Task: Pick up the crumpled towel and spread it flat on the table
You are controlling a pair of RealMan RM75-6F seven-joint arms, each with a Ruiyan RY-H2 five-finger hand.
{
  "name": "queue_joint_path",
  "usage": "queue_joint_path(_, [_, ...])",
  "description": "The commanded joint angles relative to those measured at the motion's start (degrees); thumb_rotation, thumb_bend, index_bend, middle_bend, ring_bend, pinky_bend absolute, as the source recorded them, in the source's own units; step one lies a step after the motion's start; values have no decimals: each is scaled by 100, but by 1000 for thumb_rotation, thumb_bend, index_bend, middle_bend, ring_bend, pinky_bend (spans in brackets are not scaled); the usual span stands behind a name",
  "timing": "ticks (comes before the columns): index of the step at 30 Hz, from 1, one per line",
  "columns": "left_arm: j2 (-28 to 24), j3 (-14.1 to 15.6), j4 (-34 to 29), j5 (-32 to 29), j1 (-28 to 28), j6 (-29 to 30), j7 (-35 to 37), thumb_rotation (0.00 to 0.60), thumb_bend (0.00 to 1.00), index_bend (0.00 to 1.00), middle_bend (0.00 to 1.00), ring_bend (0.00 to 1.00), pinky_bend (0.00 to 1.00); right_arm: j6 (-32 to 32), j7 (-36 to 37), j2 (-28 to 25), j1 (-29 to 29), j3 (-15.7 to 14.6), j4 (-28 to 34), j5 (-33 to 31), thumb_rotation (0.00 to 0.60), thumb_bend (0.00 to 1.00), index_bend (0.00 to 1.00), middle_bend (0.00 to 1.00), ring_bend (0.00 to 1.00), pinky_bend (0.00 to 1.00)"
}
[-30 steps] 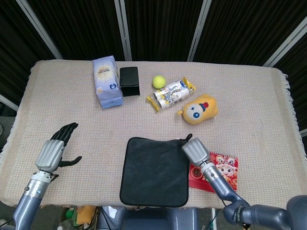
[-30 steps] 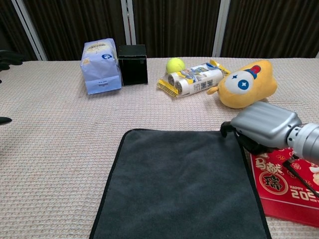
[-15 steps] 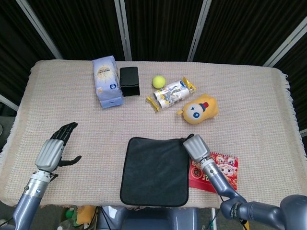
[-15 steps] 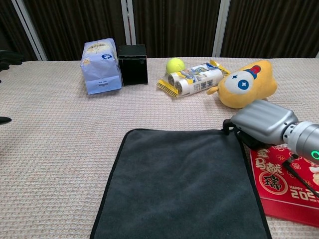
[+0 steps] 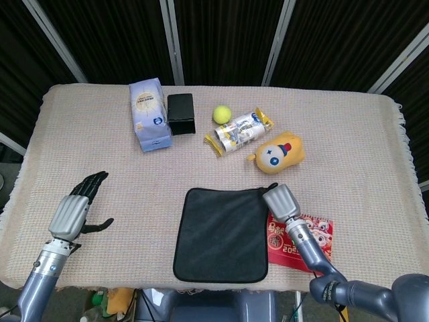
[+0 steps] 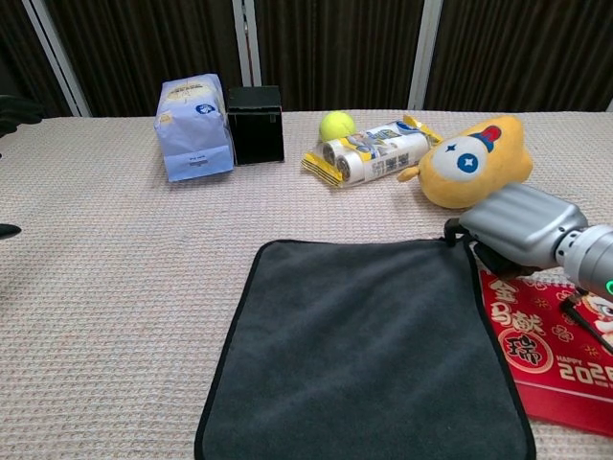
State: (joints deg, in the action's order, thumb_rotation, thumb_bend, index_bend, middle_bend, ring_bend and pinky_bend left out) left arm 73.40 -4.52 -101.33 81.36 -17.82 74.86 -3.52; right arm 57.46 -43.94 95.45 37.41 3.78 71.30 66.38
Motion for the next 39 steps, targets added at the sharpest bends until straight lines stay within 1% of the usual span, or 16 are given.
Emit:
queue_joint_path(1, [3,0,-3,-4,0,-4,-2,600,158,10,39,50,158,10,14,12,-5,11,-25,-2,600,769,297,715,819,739])
queue_joint_path(11, [16,3,10,-23,-9,-36,-8,600,158,10,39,50,158,73,36,18,-9,18,25,84,600,769,288,715,818,739])
queue_joint_path(15, [8,3,15,-27,-16,-57,9,600,158,10,39,50,158,192,-75,-20,-21,23,136,133,600,770,213,715,819,739])
queue_joint_path(18, [0,0,22,-28,-15,-57,29,600,158,10,39,50,158,345,-216,-103,-40,26,298,201,600,769,180,715,811,731])
queue_joint_path(21, [-12,-4,15,-16,-14,-49,57,600,158,10,39,50,158,518,-313,-243,-79,12,522,313,600,772,133,705,769,703])
queue_joint_path(24, [-22,0,5,4,-11,-42,76,600,158,10,39,50,158,705,-382,-382,-131,-15,764,456,600,753,81,639,707,640])
queue_joint_path(26, [-26,6,-3,13,-11,-45,85,600,158,10,39,50,158,842,-430,-461,-178,-37,907,553,600,739,49,587,660,581])
queue_joint_path(29, [-26,16,-9,37,-8,-39,91,600,158,10,39,50,158,1027,-408,-564,-252,-68,1072,716,600,708,7,461,520,425])
queue_joint_path(30, [-26,20,-9,43,-6,-37,95,600,158,10,39,50,158,1099,-357,-603,-291,-71,1117,762,600,697,4,435,489,396])
queue_joint_path(31, [-28,24,-12,53,-3,-32,97,600,158,10,39,50,158,1161,-282,-638,-328,-71,1149,803,600,678,1,390,437,353])
queue_joint_path(32, [-30,28,-15,65,1,-24,101,600,158,10,39,50,158,1218,-147,-686,-380,-68,1187,835,600,660,0,354,394,319])
queue_joint_path(34, [-35,39,-24,87,5,-18,114,600,158,11,39,50,158,1318,177,-775,-494,-53,1254,853,600,597,0,229,243,202])
queue_joint_path(35, [-32,58,-24,124,4,-19,115,600,158,11,39,50,158,1468,546,-864,-662,-41,1327,814,600,571,0,186,188,164])
queue_joint_path(37, [-21,89,-9,168,5,-26,113,600,157,11,39,50,156,1606,1035,-991,-851,-86,1379,871,600,513,0,71,52,73])
queue_joint_path(39, [-8,113,2,203,0,-39,109,600,144,10,38,48,150,1730,1456,-1081,-1019,-103,1430,885,600,498,0,27,10,43])
